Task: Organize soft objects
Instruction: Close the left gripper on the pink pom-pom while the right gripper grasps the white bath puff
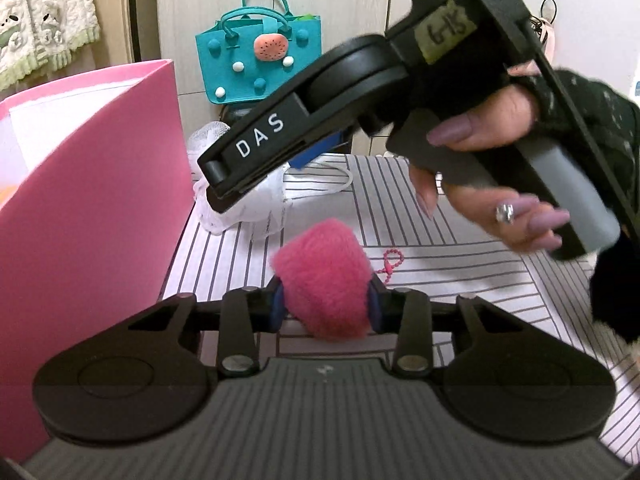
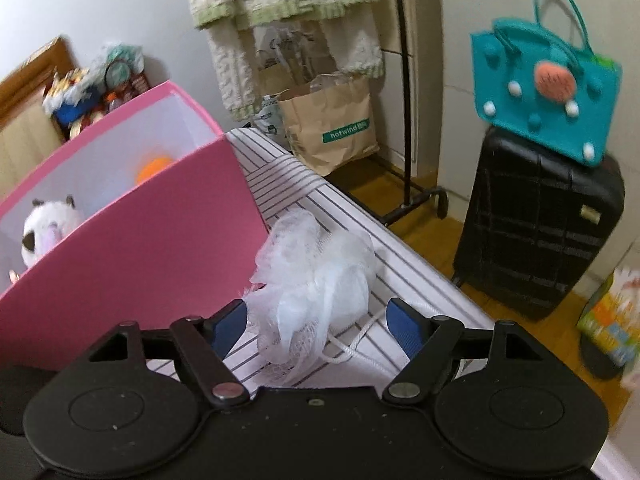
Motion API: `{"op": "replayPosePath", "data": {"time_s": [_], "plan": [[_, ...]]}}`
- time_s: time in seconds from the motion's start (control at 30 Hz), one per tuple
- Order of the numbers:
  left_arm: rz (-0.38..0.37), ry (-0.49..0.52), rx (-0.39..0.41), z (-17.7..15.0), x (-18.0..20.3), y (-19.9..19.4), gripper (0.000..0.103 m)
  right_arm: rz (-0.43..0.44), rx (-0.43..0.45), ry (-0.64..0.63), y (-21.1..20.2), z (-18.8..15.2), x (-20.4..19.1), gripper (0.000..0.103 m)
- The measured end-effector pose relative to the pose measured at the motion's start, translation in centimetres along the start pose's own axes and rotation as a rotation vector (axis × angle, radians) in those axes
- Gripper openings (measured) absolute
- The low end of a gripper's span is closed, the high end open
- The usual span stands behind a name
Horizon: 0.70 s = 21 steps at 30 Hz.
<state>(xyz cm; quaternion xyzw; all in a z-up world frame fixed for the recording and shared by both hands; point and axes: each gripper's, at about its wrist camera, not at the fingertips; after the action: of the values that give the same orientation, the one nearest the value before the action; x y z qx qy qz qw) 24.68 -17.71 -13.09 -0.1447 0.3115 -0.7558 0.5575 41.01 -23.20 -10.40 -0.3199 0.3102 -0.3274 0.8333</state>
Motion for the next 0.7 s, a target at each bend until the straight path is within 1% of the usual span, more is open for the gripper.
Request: {"op": "replayPosePath", "data": {"time_s": [0.1,0.2,0.27,0.33,0.37,0.4,0.43,0.53,0.7], "plan": [[0.001,0.006,0.006,-0.2,0.0,0.0,0.036,-0.029,0.004,-0.082,0.2,0.6,-0.9,0.081],[-0.001,-0.002,-0.004,0.1,-0.3,0.2,0.036,-0.039,-0.025,-0.123,1.2,0.8,-1.1,0.080],[-0.003,-0.010,-0.014,0.2,-0.5,0.2,0.036,-0.009,-0.046,-0.100,1.5,0.8,-0.7,0.061],[-0.009,-0.018,-0.017,0.3,-0.6,0.0,0.035,0.015,-0.050,-0.031,1.4,0.8,-0.2,0.036],[-0.011,-0.023,-0.018,0.3,-0.7,0.0,0.035,0.009,-0.048,-0.002,1.2,0.8,0.0,0.029],[-0.013,-0.022,-0.019,0.4,-0.8,0.1,0.035,0.001,-0.041,0.016,0.9,0.5,0.1,0.024],[-0.015,-0.018,-0.020,0.5,-0.9,0.2,0.034,-0.009,-0.023,0.031,0.4,0.2,0.1,0.022],[-0.016,-0.011,-0.021,0.4,-1.1,0.1,0.034,-0.040,0.005,0.080,-1.2,-0.9,0.2,0.021],[-0.053,-0.028,-0.027,0.4,-1.8,-0.1,0.034,-0.073,0.015,0.135,-3.7,-3.4,0.2,0.020]]}}
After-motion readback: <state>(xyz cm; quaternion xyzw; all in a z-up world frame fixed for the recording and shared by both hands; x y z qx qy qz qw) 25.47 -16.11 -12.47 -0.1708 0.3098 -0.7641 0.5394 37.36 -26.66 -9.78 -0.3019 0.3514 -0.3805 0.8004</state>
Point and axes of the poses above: each gripper's, at about its wrist camera, not at the fingertips, and y roughly the way its jaws point, x to its right, z to its top, and after that the axes turned 15 degrees about y, right-handed
